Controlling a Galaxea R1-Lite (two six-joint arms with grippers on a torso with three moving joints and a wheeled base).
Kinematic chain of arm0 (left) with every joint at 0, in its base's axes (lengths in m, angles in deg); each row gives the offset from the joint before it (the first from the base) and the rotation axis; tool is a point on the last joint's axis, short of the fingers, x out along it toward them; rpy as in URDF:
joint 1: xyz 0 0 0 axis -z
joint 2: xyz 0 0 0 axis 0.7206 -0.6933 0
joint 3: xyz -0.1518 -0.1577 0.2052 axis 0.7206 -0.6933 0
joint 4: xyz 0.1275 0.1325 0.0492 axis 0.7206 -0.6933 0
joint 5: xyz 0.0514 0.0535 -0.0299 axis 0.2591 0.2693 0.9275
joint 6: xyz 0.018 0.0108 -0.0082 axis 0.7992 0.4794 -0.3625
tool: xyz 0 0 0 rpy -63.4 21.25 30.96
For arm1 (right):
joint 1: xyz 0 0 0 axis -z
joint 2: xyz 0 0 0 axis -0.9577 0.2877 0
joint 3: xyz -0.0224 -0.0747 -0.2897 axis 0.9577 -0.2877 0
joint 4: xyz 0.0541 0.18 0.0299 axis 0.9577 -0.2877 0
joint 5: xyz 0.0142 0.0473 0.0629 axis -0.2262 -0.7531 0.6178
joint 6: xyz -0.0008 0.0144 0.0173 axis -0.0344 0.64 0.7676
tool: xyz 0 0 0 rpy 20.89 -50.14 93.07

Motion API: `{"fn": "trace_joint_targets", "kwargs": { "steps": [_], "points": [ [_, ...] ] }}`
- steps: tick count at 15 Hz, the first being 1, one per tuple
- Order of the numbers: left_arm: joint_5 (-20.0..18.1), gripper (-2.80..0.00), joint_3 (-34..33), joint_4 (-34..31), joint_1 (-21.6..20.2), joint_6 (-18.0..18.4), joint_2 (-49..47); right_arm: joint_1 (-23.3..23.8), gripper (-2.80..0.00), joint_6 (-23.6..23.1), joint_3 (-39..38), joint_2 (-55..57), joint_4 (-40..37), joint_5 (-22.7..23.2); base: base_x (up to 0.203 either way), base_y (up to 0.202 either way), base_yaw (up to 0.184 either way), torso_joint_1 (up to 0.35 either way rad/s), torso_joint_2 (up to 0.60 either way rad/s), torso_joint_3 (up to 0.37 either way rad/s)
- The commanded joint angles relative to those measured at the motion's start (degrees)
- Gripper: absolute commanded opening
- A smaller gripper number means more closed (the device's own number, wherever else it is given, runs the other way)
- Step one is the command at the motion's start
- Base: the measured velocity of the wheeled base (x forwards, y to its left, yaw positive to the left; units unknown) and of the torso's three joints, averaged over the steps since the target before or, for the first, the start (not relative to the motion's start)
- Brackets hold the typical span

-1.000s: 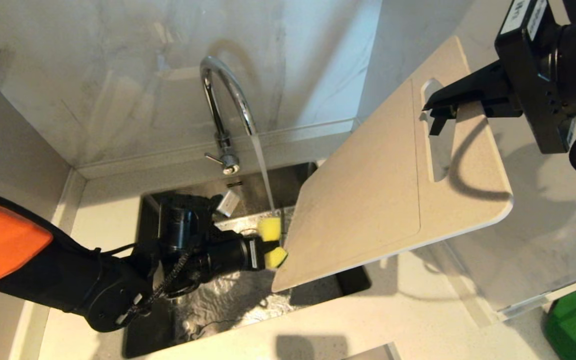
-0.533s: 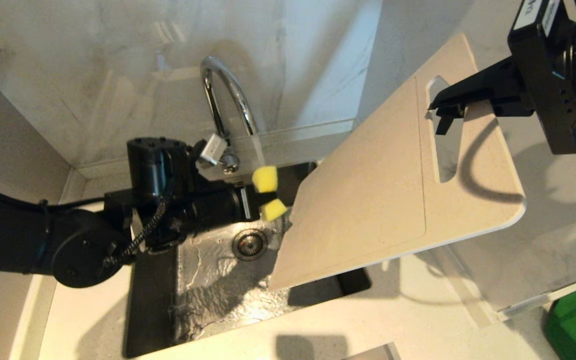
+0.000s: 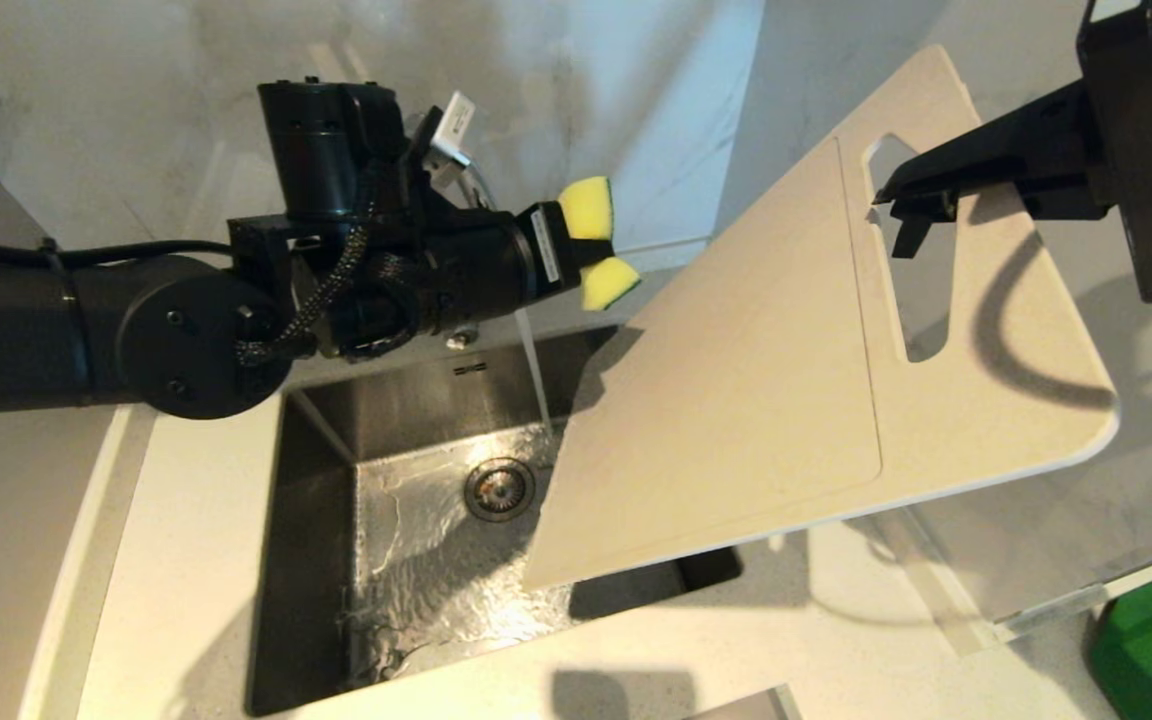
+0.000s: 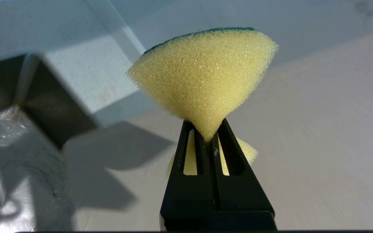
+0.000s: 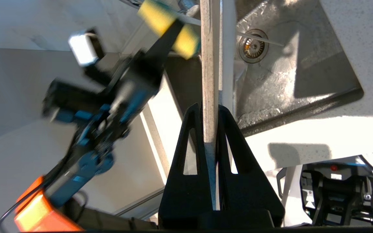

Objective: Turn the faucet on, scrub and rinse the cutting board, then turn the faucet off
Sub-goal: Scrub the cutting board underwater

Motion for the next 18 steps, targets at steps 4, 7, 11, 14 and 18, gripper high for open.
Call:
{"fn": "trace_joint_targets", "kwargs": {
  "steps": [4, 7, 11, 14, 18],
  "points": [
    [1.1, -2.80, 9.8, 0.2, 0.7, 0.0, -13.2, 0.0, -2.80, 0.2, 0.2, -0.7, -0.1, 0.2, 0.000, 0.000, 0.000, 0.000, 0.00, 0.000],
    [1.0, -2.80, 9.5, 0.6, 0.7, 0.1, -14.8, 0.0, -2.80, 0.2, 0.2, -0.7, 0.0, 0.2, 0.000, 0.000, 0.000, 0.000, 0.00, 0.000],
    [0.9, -2.80, 2.1, 1.0, -0.4, 0.1, -12.4, 0.0, -2.80, 0.3, 0.2, -0.4, 0.2, 0.9, 0.000, 0.000, 0.000, 0.000, 0.00, 0.000],
    [0.3, -2.80, -9.8, 6.3, -3.4, 0.1, -8.8, 0.0, -2.80, 0.3, 0.1, -0.2, 0.2, 1.0, 0.000, 0.000, 0.000, 0.000, 0.00, 0.000],
    [-1.6, -2.80, -25.9, 12.4, -7.9, 0.7, -1.7, 0.0, -2.80, 0.4, 0.0, -0.3, 0.0, 1.0, 0.000, 0.000, 0.000, 0.000, 0.00, 0.000]
  ]
}}
